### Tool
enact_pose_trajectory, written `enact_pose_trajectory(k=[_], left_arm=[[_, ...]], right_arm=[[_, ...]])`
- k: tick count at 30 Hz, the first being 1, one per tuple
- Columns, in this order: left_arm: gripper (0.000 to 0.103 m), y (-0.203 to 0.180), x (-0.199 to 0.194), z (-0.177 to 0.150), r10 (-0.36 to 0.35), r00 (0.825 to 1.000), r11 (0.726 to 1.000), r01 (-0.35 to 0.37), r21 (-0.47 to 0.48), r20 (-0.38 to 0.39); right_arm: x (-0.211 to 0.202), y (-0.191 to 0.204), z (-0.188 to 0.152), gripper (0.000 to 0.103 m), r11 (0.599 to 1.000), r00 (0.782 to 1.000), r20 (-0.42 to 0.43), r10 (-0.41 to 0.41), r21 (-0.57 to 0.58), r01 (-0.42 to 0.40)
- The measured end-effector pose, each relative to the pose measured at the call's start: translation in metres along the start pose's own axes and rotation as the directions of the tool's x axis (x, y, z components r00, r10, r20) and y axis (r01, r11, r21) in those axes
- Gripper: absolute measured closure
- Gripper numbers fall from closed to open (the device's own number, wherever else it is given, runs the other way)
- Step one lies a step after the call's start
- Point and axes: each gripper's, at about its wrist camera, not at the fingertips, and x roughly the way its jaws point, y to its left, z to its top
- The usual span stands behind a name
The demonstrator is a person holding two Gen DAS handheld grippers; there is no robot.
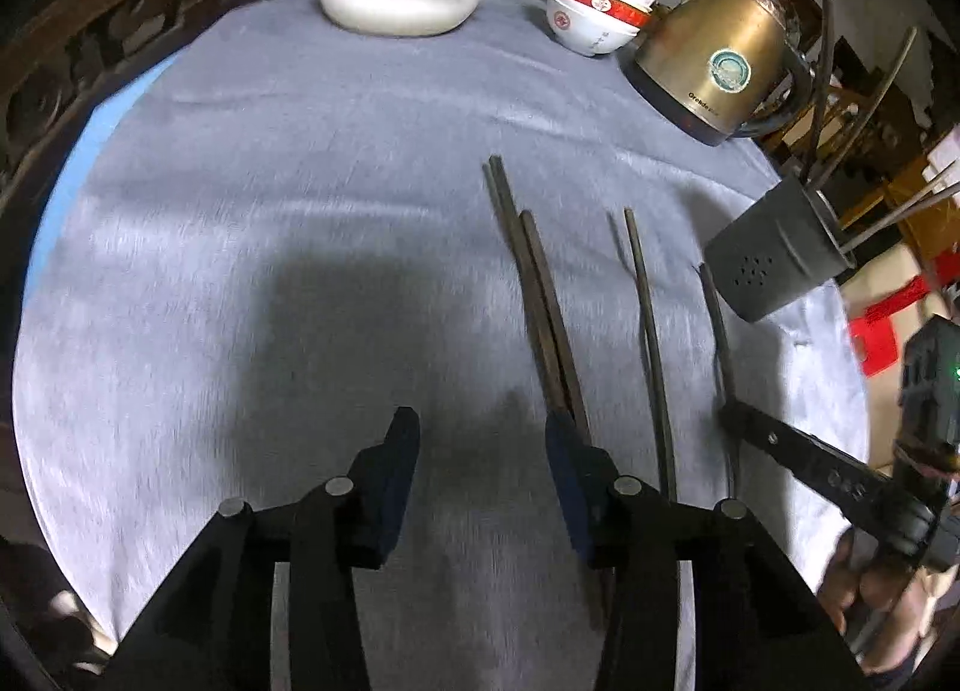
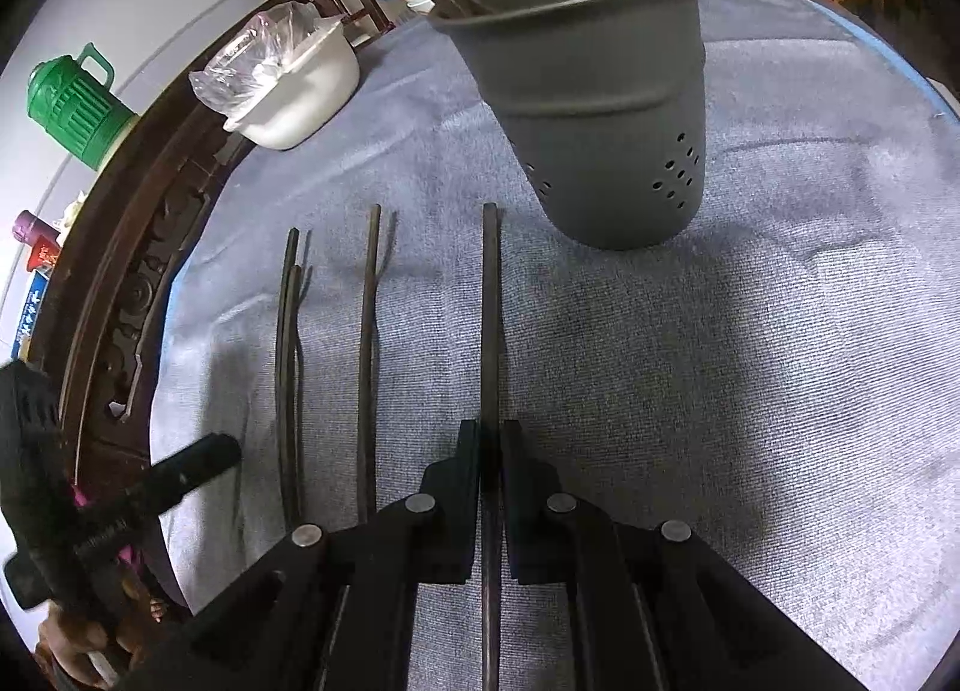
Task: Organize utensils
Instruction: 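Lower the left tool onto another chopstick and close it while the right tool holds its chopstick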
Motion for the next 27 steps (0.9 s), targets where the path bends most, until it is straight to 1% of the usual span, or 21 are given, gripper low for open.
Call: enact_pose_trajectory(k=[3,4,7,8,10,11,12,14,16,18,20,22,23,24,25,26,27], left_arm=[[0.058,-0.008,0.011,0.011,0.015,0.999,1.0,-0.015,0.0,-0.029],[0.059,-0.01,0.016,0.014,0.036,0.998,0.999,-0.036,0.003,-0.043],[0.059,-0.014,0.022,0.019,0.054,0.998,0.998,-0.053,0.023,-0.045],[0.061,-0.015,0.023,0.02,0.051,0.997,0.998,-0.05,0.026,-0.05],[0.072,-0.014,0.024,0.022,0.058,0.997,0.998,-0.056,0.037,-0.051],[0.093,-0.016,0.029,0.024,0.103,0.992,0.994,-0.099,0.055,-0.069],[0.1,-0.018,0.029,0.026,0.134,0.989,0.989,-0.129,0.076,-0.062],[0.1,-0.017,0.03,0.031,0.127,0.989,0.989,-0.12,0.084,-0.08],[0.099,-0.012,0.028,0.035,0.067,0.992,0.997,-0.063,0.046,-0.108],[0.091,-0.009,0.023,0.038,0.036,0.995,0.999,-0.036,0.003,-0.091],[0.08,-0.012,0.019,0.039,0.018,0.997,1.0,-0.018,-0.007,-0.073],[0.078,-0.017,0.021,0.039,0.015,0.997,1.0,-0.015,0.005,-0.08],[0.078,-0.021,0.025,0.039,0.021,0.996,1.0,-0.02,0.018,-0.087],[0.076,-0.023,0.029,0.038,0.041,0.995,0.999,-0.039,0.029,-0.094],[0.074,-0.024,0.028,0.039,0.057,0.996,0.998,-0.054,0.036,-0.067],[0.076,-0.022,0.029,0.04,0.092,0.993,0.995,-0.089,0.046,-0.07],[0.085,-0.021,0.034,0.04,0.12,0.987,0.992,-0.116,0.051,-0.104]], right_arm=[[0.001,0.001,0.001,0.094,1.0,1.0,-0.002,-0.003,0.003,0.003],[0.001,0.002,0.001,0.094,1.0,1.0,-0.003,-0.004,0.002,0.004],[0.001,0.002,0.001,0.094,1.0,1.0,-0.007,-0.01,-0.005,0.01],[0.001,0.002,0.002,0.094,1.0,1.0,-0.01,-0.01,-0.008,0.01],[0.002,0.002,0.003,0.094,1.0,1.0,-0.015,-0.01,-0.012,0.01],[0.002,0.003,0.003,0.094,1.0,1.0,-0.016,-0.011,-0.015,0.01],[0.002,0.003,0.004,0.094,1.0,1.0,-0.018,-0.011,-0.017,0.011],[0.003,0.003,0.004,0.094,1.0,1.0,-0.02,-0.012,-0.019,0.012],[0.003,0.004,0.005,0.094,1.0,1.0,-0.02,-0.009,-0.021,0.008],[0.004,0.004,0.005,0.094,1.0,1.0,-0.019,-0.003,-0.017,0.003],[0.003,0.003,0.004,0.094,1.0,1.0,-0.018,-0.004,-0.018,0.004],[0.003,0.004,0.004,0.094,1.0,1.0,-0.017,-0.005,-0.019,0.005],[0.004,0.004,0.004,0.094,1.0,1.0,-0.018,-0.003,-0.019,0.003],[0.003,0.003,0.003,0.094,1.0,1.0,-0.017,-0.002,-0.017,0.001],[0.003,0.003,0.003,0.094,1.0,1.0,-0.018,0.0,-0.016,0.0],[0.002,0.002,0.003,0.094,1.0,1.0,-0.018,0.0,-0.017,0.0],[0.002,0.002,0.002,0.094,1.0,1.0,-0.018,0.0,-0.017,-0.001]])
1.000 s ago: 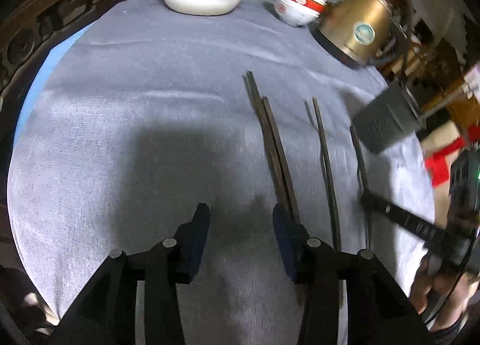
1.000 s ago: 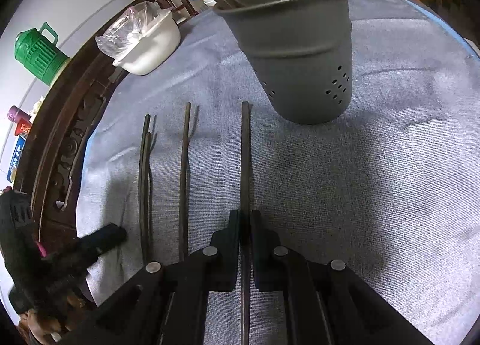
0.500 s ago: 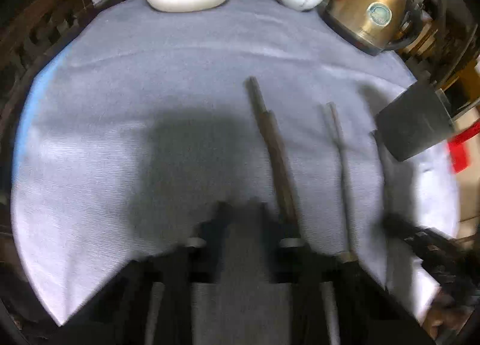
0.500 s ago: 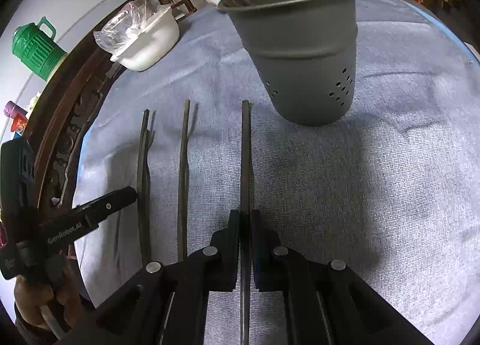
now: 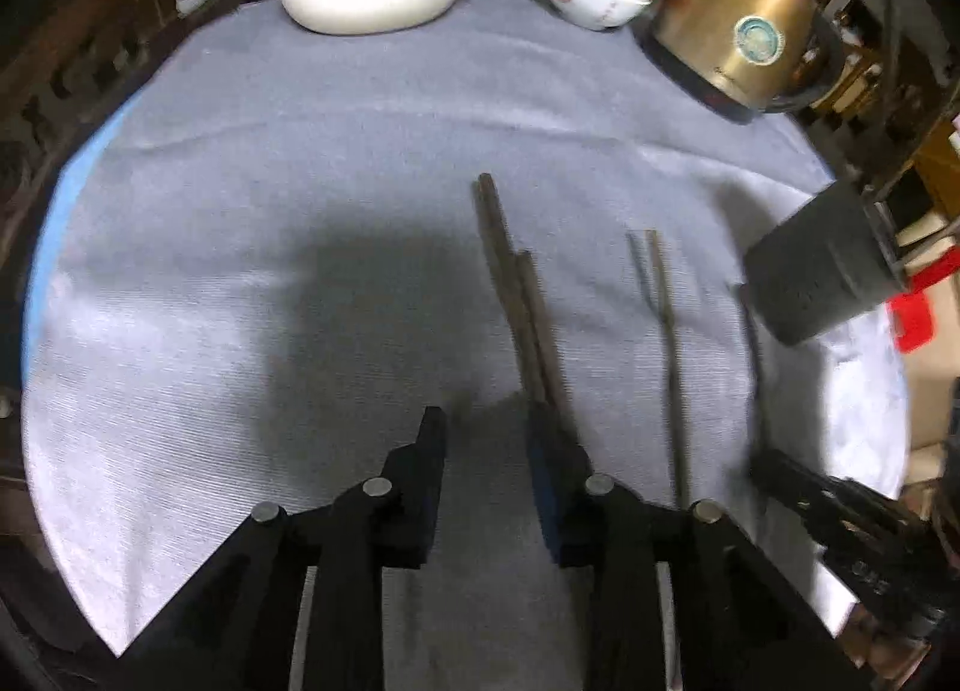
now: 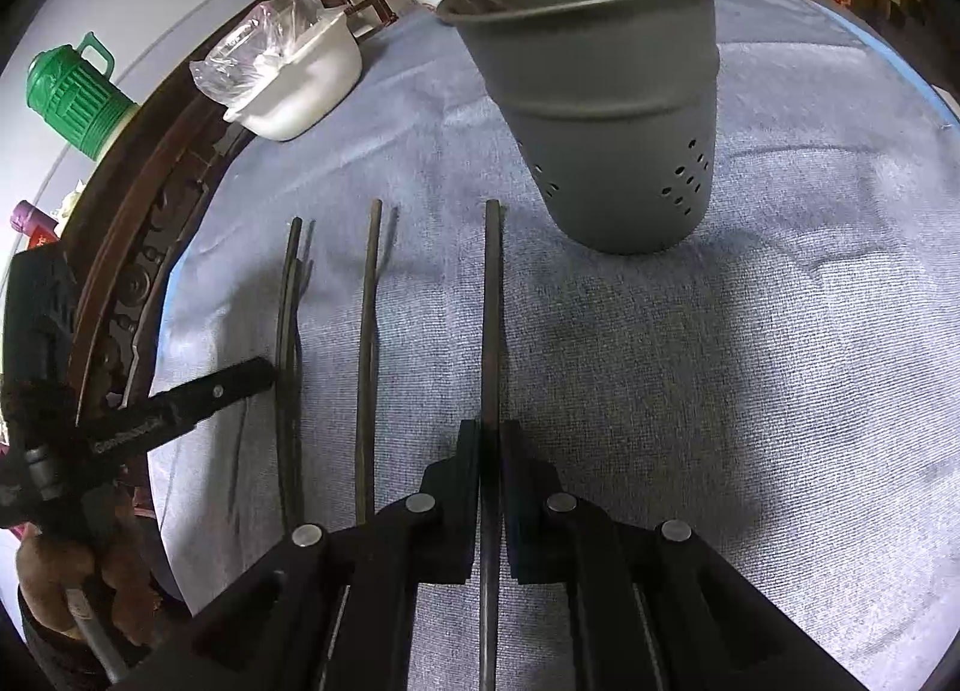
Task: Organize utensils
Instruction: 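Lower the left tool onto another chopstick and close it while the right tool holds its chopstick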
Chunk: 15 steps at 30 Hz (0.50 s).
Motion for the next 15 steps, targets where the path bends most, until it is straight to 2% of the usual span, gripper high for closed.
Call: enact_pose_trajectory(k=[2,3,5,6,8,11,15], left_arm=[[0.089,0.001,0.003,0.0,0.014,1.0,1.0,-0.014,0.021,0.01],[0.089,0.004,0.001,0.0,-0.001,1.0,1.0,0.001,0.014,0.007],[0.089,0.012,-0.001,0.0,-0.077,0.997,0.996,0.076,-0.046,-0.008],[0.088,0.019,-0.006,-0.002,-0.09,0.996,0.994,0.089,-0.065,-0.003],[0.085,0.022,-0.011,0.001,-0.083,0.996,0.994,0.084,-0.065,0.017],[0.078,0.024,-0.013,0.0,-0.1,0.995,0.992,0.1,-0.08,0.008],[0.077,0.01,0.0,0.003,-0.086,0.996,0.995,0.086,-0.05,-0.011]], right_arm=[[0.0,0.0,0.0,0.094,1.0,1.0,0.0,0.001,-0.001,-0.001],[0.0,0.0,0.0,0.094,1.0,1.0,0.0,0.001,-0.002,-0.001],[0.0,-0.001,0.0,0.094,1.0,1.0,0.002,0.003,-0.001,-0.003],[0.0,-0.001,0.0,0.094,1.0,1.0,0.003,0.004,0.0,-0.004],[-0.001,-0.001,-0.001,0.094,1.0,1.0,0.003,0.004,0.0,-0.004],[-0.001,-0.001,-0.001,0.094,1.0,1.0,0.002,0.001,-0.003,-0.001],[-0.001,0.0,0.0,0.094,1.0,1.0,0.003,0.001,0.0,-0.001]])
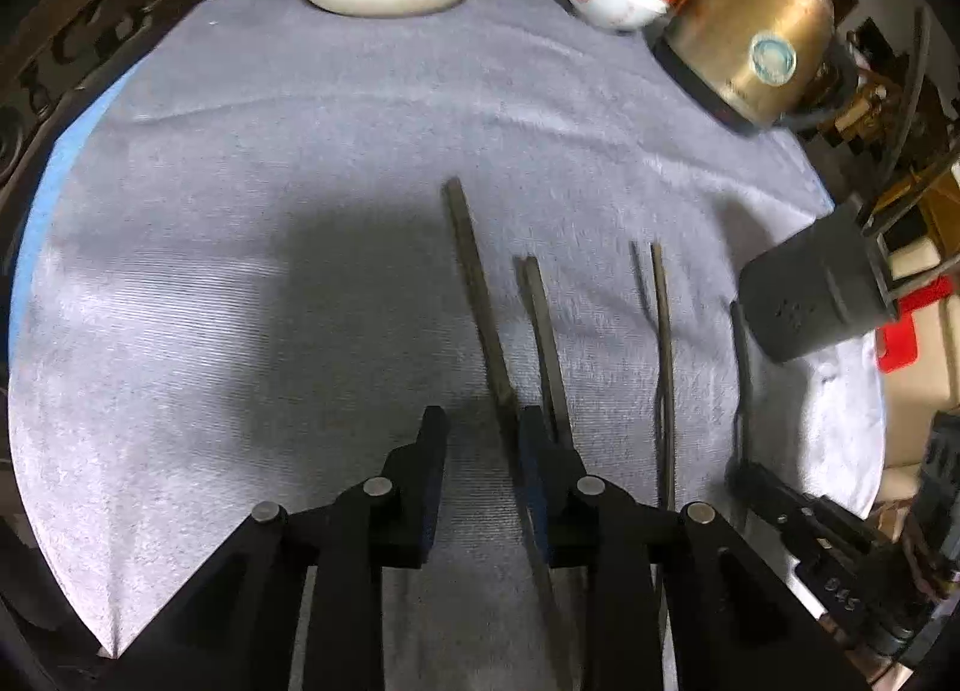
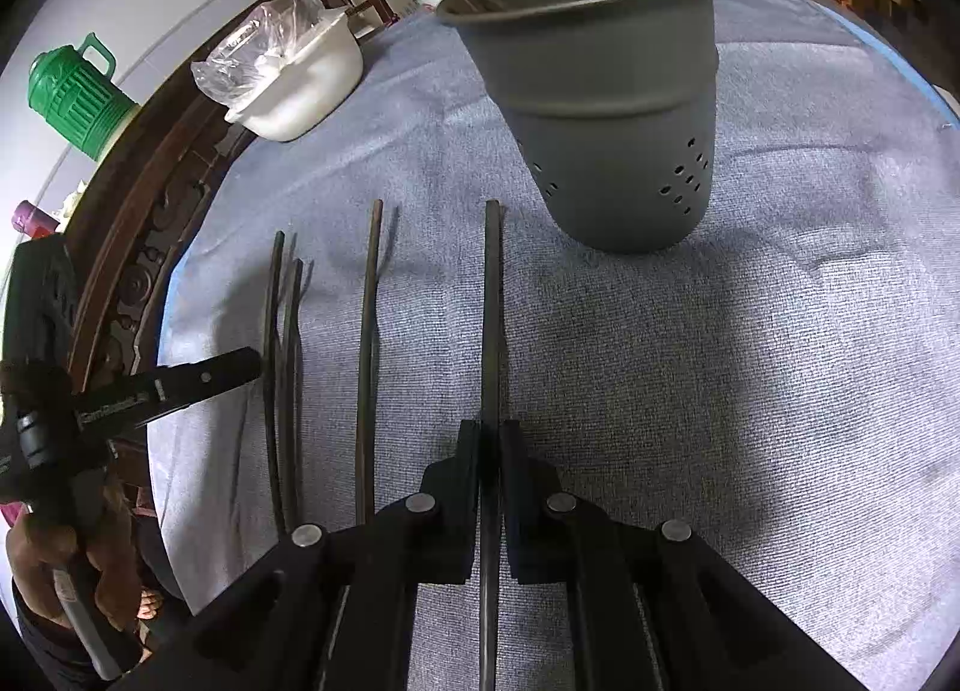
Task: Organize utensils
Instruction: 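Lower the left tool onto another chopstick and close it while the right tool holds its chopstick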
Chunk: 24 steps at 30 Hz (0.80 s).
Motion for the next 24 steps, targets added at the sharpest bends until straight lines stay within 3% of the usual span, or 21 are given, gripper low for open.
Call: enact_pose_trajectory(k=[1,2,10,13,14,17,21,24], left_arm=[[0.081,-0.004,-0.001,0.0,0.031,0.999,0.999,-0.031,0.029,0.015],[0.093,-0.006,0.0,-0.001,0.065,0.998,0.997,-0.065,0.051,0.002],[0.097,0.014,-0.013,-0.026,0.03,0.997,0.984,-0.018,0.177,-0.066],[0.097,0.022,-0.015,-0.028,0.001,0.997,0.988,0.011,0.155,-0.08],[0.091,0.023,-0.016,-0.028,-0.011,0.996,0.988,0.025,0.15,-0.092],[0.06,0.027,-0.024,-0.025,-0.033,0.997,0.991,0.042,0.124,-0.074],[0.059,0.031,-0.025,-0.005,-0.026,0.999,0.996,0.029,0.084,-0.046],[0.06,0.022,-0.011,0.001,0.015,0.997,0.995,-0.007,0.097,-0.077]], right_arm=[[0.0,0.0,0.0,0.094,1.0,1.0,-0.001,-0.003,-0.002,0.003],[0.0,0.001,0.001,0.094,1.0,1.0,-0.004,-0.005,-0.006,0.005],[-0.001,0.004,0.0,0.094,0.997,0.998,-0.052,-0.034,-0.068,0.03],[0.001,0.005,0.001,0.094,0.998,0.998,-0.062,-0.03,-0.06,0.027],[0.002,0.005,0.002,0.094,0.998,0.997,-0.066,-0.032,-0.059,0.028],[0.0,0.007,0.008,0.093,0.997,0.997,-0.061,-0.055,-0.059,0.051],[0.002,0.009,0.027,0.092,0.996,0.996,-0.048,-0.077,-0.043,0.075],[0.017,0.014,0.038,0.092,0.994,0.992,-0.075,-0.105,-0.049,0.102]])
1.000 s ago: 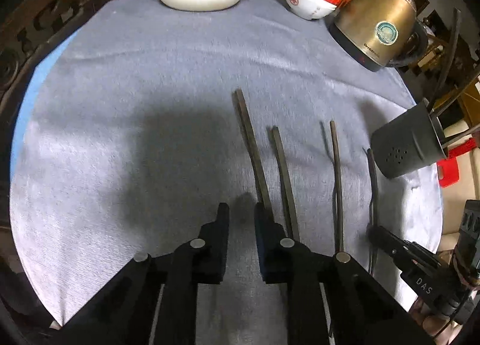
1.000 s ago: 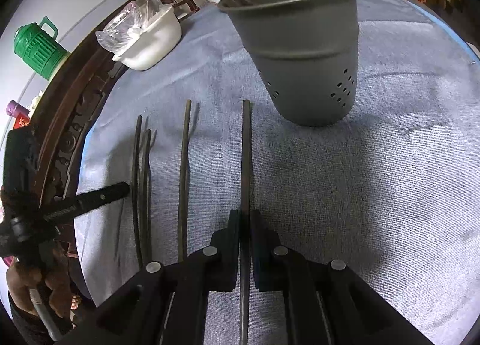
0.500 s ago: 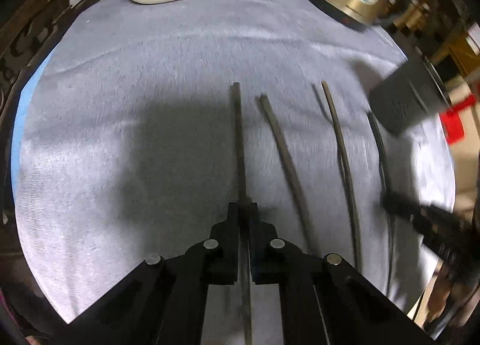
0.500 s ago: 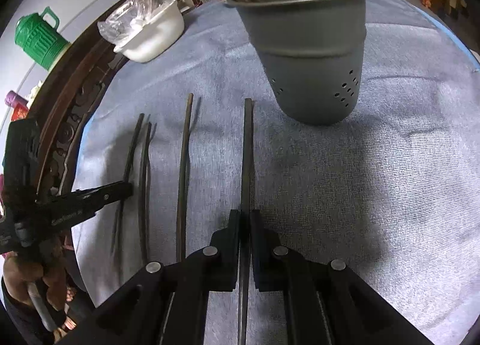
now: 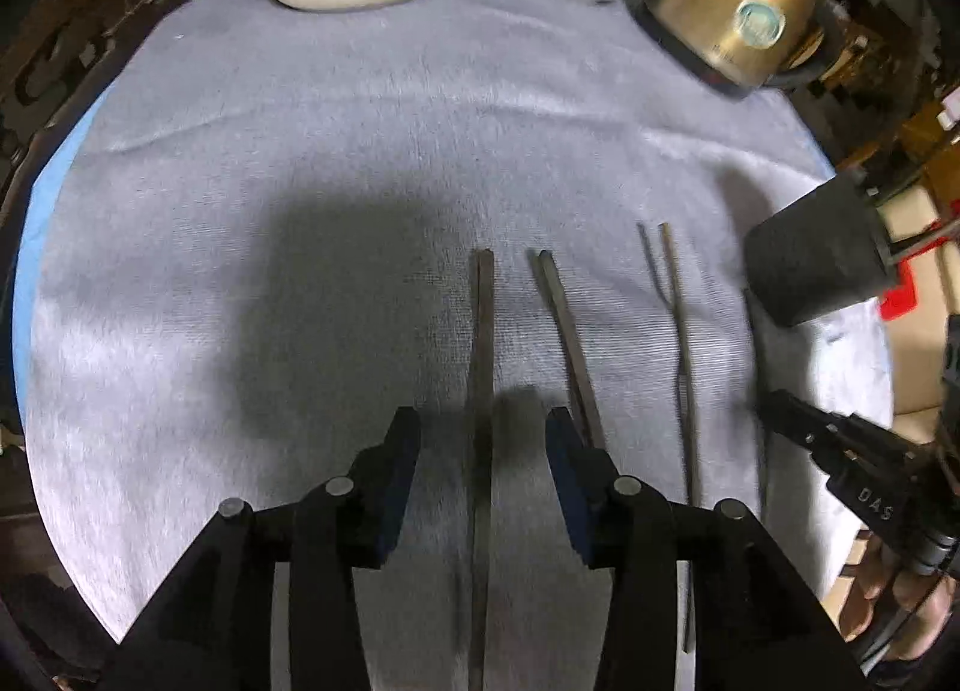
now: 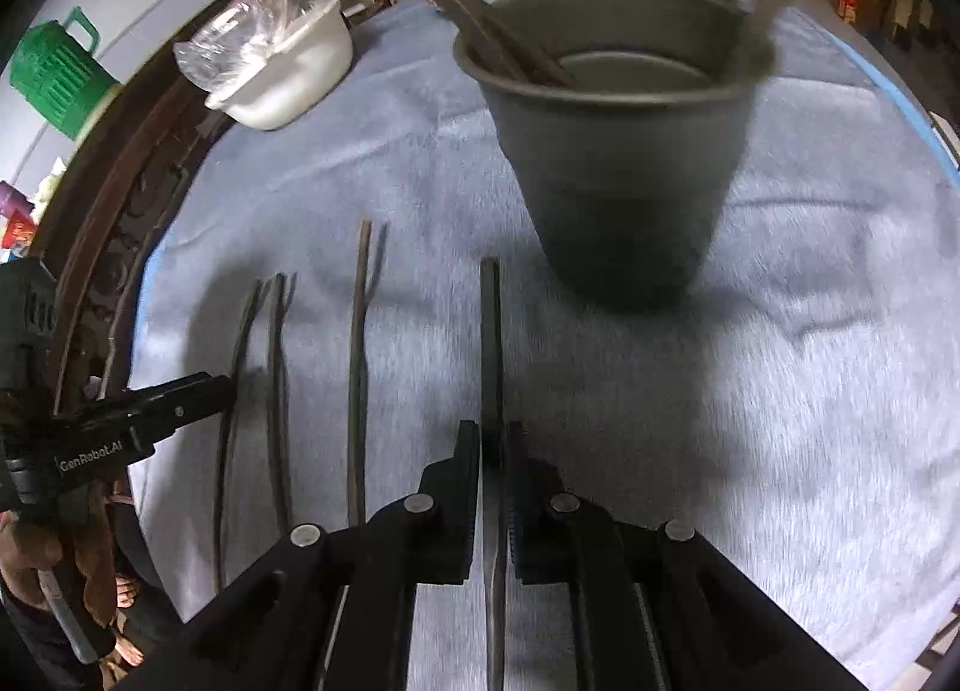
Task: Organize utensils
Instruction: 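Lower the left tool onto another chopstick and close it while the right tool holds its chopstick, then lift both held chopsticks and carry them above the grey perforated cup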
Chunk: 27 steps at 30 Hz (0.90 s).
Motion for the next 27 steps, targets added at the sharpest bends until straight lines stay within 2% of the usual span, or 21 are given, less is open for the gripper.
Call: enact_pose_trajectory(k=[1,2,3,10,11,13,14,15,16,17,18,19,23,27], left_arm=[[0.066,-0.006,0.0,0.002,0.022,1.0,0.999,-0.023,0.026,0.02],[0.087,-0.009,0.001,0.001,0.066,0.998,0.996,-0.066,0.056,0.012],[0.097,-0.01,0.002,0.002,0.079,0.997,0.994,-0.079,0.069,0.007],[0.098,0.007,-0.01,-0.004,0.03,0.998,0.998,-0.027,0.053,-0.059],[0.094,0.007,-0.01,-0.001,0.023,0.997,0.998,-0.019,0.054,-0.074],[0.072,0.014,-0.008,-0.002,0.015,0.996,0.999,-0.012,0.037,-0.089],[0.056,0.014,-0.009,0.001,0.029,0.996,0.999,-0.027,0.024,-0.084],[0.054,0.012,-0.007,0.004,0.046,0.996,0.999,-0.045,0.022,-0.079],[0.055,0.011,-0.006,0.005,0.062,0.995,0.998,-0.059,0.035,-0.075],[0.061,0.008,-0.006,0.005,0.084,0.994,0.995,-0.08,0.058,-0.071],[0.088,0.006,-0.007,0.005,0.117,0.991,0.991,-0.112,0.078,-0.066],[0.097,0.005,-0.007,0.005,0.145,0.987,0.985,-0.138,0.101,-0.064],[0.098,0.022,-0.017,-0.002,0.07,0.996,0.996,-0.067,0.052,-0.057],[0.098,0.039,-0.044,-0.026,-0.016,0.999,1.0,0.016,-0.011,0.032]], right_arm=[[0.005,0.003,0.002,0.092,1.0,1.0,-0.014,-0.007,-0.007,0.007],[0.005,0.005,0.003,0.092,1.0,1.0,-0.004,-0.012,-0.018,0.012],[0.007,0.008,0.004,0.092,0.999,1.0,-0.01,-0.027,-0.034,0.027],[0.011,0.019,0.002,0.093,0.987,0.993,-0.087,-0.084,-0.144,0.071],[0.012,0.019,0.005,0.093,0.988,0.992,-0.093,-0.087,-0.136,0.073],[0.014,0.02,0.01,0.092,0.989,0.991,-0.099,-0.091,-0.124,0.078],[0.016,0.02,0.013,0.092,0.99,0.991,-0.102,-0.089,-0.114,0.078],[0.017,0.019,0.016,0.092,0.992,0.991,-0.105,-0.085,-0.099,0.074],[0.018,0.017,0.017,0.092,0.993,0.991,-0.109,-0.081,-0.092,0.072],[0.019,0.017,0.02,0.092,0.993,0.99,-0.114,-0.083,-0.096,0.072],[0.02,0.018,0.022,0.093,0.991,0.989,-0.118,-0.089,-0.107,0.077],[0.02,0.018,0.022,0.095,0.99,0.988,-0.119,-0.098,-0.115,0.084],[0.016,0.024,0.013,0.096,0.986,0.99,-0.099,-0.104,-0.137,0.09],[-0.011,0.023,-0.013,0.096,0.994,0.999,0.003,-0.043,-0.099,0.043]])
